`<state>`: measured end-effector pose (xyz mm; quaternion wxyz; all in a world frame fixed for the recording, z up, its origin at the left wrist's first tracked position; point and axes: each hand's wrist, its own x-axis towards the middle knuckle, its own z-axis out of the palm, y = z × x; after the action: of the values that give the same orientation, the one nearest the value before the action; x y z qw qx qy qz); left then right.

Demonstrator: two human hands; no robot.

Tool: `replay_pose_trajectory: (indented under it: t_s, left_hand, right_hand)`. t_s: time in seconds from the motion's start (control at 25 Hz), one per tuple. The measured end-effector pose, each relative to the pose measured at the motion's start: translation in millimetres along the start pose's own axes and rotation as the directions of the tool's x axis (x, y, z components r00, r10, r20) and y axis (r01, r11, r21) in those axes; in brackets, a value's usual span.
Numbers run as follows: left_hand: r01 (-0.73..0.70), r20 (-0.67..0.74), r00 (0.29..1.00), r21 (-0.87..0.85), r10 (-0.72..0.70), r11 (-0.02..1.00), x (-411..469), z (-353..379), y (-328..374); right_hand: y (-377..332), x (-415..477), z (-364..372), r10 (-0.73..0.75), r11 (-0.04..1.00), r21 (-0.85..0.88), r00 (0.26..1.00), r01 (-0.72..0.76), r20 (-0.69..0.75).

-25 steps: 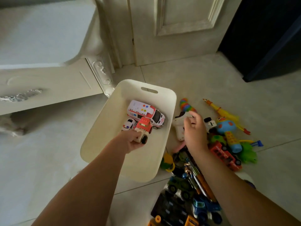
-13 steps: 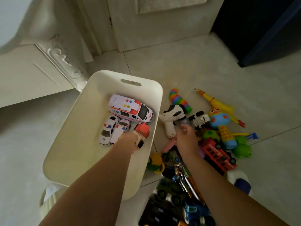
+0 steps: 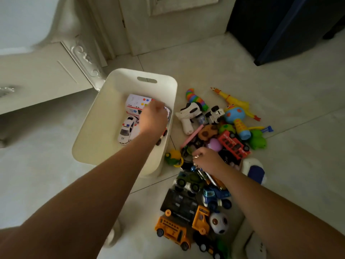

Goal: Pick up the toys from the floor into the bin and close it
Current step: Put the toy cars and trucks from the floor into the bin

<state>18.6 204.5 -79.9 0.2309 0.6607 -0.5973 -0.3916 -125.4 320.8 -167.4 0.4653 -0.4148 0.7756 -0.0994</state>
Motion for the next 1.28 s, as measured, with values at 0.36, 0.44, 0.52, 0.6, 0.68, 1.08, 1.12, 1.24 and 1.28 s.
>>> replay_pose_trajectory:
  t_s: [0.36,0.44,0.52,0.6,0.68,1.08,1.12,1.24,1.28]
  left_hand:
    - [-0.186,0.679,0.694,0.492,-0.241,0.851,-127,69,-95]
    - [-0.006,0.548,0.737,0.590,-0.395,0.807,-128,68,-128]
    - [0.077,0.492,0.747,0.604,-0.446,0.794,-125,66,-148]
    - [0.146,0.499,0.709,0.588,-0.499,0.795,-121,65,-156]
    - [0.207,0.533,0.659,0.550,-0.531,0.809,-116,66,-158]
    - [0.325,0.584,0.584,0.469,-0.564,0.821,-102,78,-163]
    - [0.336,0.592,0.568,0.469,-0.573,0.817,-100,78,-162]
    - [0.354,0.605,0.547,0.459,-0.579,0.815,-99,73,-155]
    - [0.358,0.605,0.555,0.444,-0.570,0.821,-99,70,-154]
  right_hand:
    - [52,-55,41,-0.068,0.926,-0.353,0.978,0.136,0.197]
    - [56,-59,53,-0.061,0.909,-0.390,0.972,0.148,0.226]
    - [55,-62,66,-0.060,0.870,-0.462,0.966,0.173,0.250]
    - [53,-62,79,-0.057,0.819,-0.544,0.969,0.182,0.238]
    - [47,-61,89,-0.048,0.776,-0.613,0.983,0.148,0.177]
    - [71,-65,128,-0.140,0.627,-0.744,0.973,0.232,0.186]
    - [74,-64,128,-0.141,0.616,-0.747,0.968,0.251,0.209]
    - [72,-62,123,-0.143,0.687,-0.683,0.968,0.248,0.208]
    - [67,-62,118,-0.148,0.745,-0.623,0.969,0.240,0.196]
